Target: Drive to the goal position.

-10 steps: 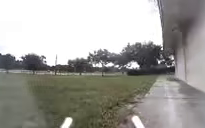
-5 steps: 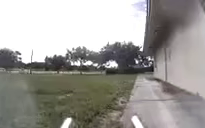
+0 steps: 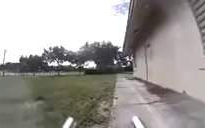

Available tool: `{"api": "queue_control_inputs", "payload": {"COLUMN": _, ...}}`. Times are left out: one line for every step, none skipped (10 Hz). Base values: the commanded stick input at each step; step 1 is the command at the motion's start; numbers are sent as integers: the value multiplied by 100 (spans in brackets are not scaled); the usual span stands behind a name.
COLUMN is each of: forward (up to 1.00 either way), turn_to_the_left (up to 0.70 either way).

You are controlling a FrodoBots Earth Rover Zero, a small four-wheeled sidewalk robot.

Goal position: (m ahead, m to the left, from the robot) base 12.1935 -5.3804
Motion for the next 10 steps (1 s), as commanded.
{"api": "queue_control_inputs", "payload": {"forward": 62, "turn_to_the_left": -28}}
{"api": "queue_control_inputs", "payload": {"forward": 62, "turn_to_the_left": -28}}
{"api": "queue_control_inputs", "payload": {"forward": 63, "turn_to_the_left": -28}}
{"api": "queue_control_inputs", "payload": {"forward": 63, "turn_to_the_left": -28}}
{"api": "queue_control_inputs", "payload": {"forward": 65, "turn_to_the_left": -17}}
{"api": "queue_control_inputs", "payload": {"forward": 69, "turn_to_the_left": 2}}
{"api": "queue_control_inputs", "payload": {"forward": 69, "turn_to_the_left": 3}}
{"api": "queue_control_inputs", "payload": {"forward": 69, "turn_to_the_left": 3}}
{"api": "queue_control_inputs", "payload": {"forward": 69, "turn_to_the_left": 3}}
{"api": "queue_control_inputs", "payload": {"forward": 69, "turn_to_the_left": 3}}
